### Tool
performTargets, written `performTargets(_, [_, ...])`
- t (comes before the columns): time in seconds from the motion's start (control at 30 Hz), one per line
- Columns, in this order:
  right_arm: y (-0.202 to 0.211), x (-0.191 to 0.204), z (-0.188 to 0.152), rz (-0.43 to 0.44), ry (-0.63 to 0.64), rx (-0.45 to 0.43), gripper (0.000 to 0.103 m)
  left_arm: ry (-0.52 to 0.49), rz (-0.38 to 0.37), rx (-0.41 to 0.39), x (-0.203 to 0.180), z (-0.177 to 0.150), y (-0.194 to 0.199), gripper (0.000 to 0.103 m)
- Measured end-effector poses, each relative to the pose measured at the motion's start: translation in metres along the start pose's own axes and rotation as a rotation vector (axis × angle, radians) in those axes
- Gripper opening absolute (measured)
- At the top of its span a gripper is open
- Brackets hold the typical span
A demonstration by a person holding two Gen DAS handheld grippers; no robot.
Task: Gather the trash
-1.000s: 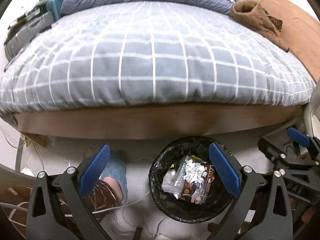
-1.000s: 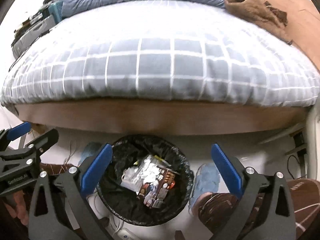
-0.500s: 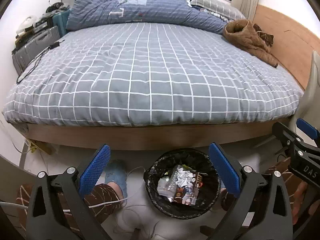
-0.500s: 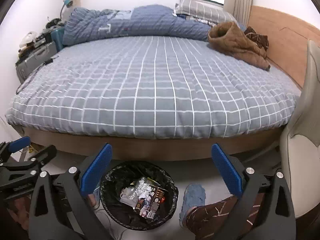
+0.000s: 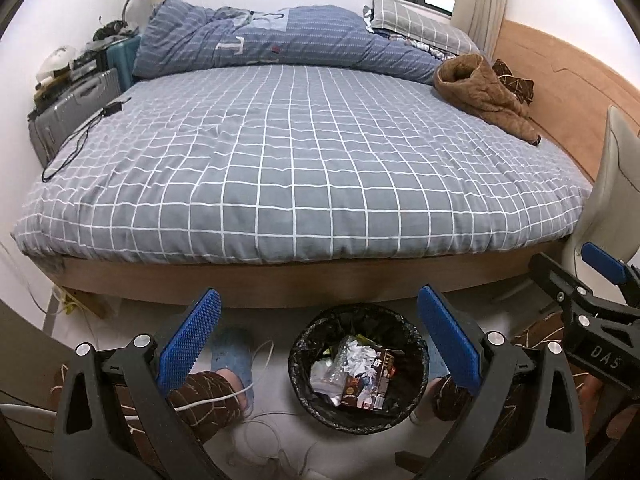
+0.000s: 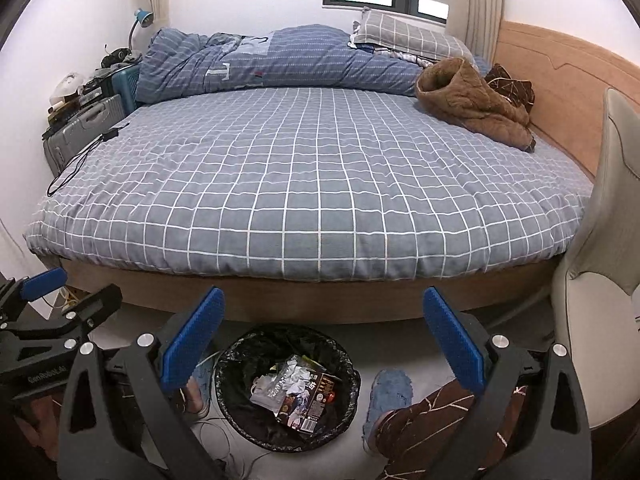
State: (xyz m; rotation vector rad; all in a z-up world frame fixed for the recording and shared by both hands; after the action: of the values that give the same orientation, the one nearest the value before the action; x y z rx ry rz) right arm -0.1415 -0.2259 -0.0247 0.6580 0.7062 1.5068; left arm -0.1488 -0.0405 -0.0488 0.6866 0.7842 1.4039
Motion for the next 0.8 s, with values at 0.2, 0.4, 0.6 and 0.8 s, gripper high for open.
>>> performTargets(0.2, [-0.003,-0.002,0.000,0.001,-0.007,0.005,0.095,0.001,0.008,-0.001,0.003,0.000,0.000,0.097])
performTargets(0.4, [-0.007,0.000,-0.001,0.009,-0.008,0.012,0.095,0.010,0.038,0.002,0.010,0.000,-0.002,0.097])
performTargets(0.6, [-0.008,0.002,-0.001,0.011,-0.007,0.014,0.095,0.024,0.041,0.017,0.013,0.001,-0.004,0.097])
performTargets(0.8, [-0.009,0.003,-0.001,0.012,-0.002,0.015,0.095,0.003,0.056,0.012,0.012,0.001,-0.004,0.097])
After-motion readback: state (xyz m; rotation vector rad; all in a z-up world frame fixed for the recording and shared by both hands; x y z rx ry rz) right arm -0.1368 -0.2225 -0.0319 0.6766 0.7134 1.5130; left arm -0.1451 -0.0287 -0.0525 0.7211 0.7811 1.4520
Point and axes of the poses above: each gripper's, at about its wrist camera, not at the fingertips, and y roughly against the way its jaws point, x to its left, z to its top, the point moved 7 cm from there along -y, roughly the way its jaws point, and after that the axes turned 7 degrees about x, right-handed, at the moved point
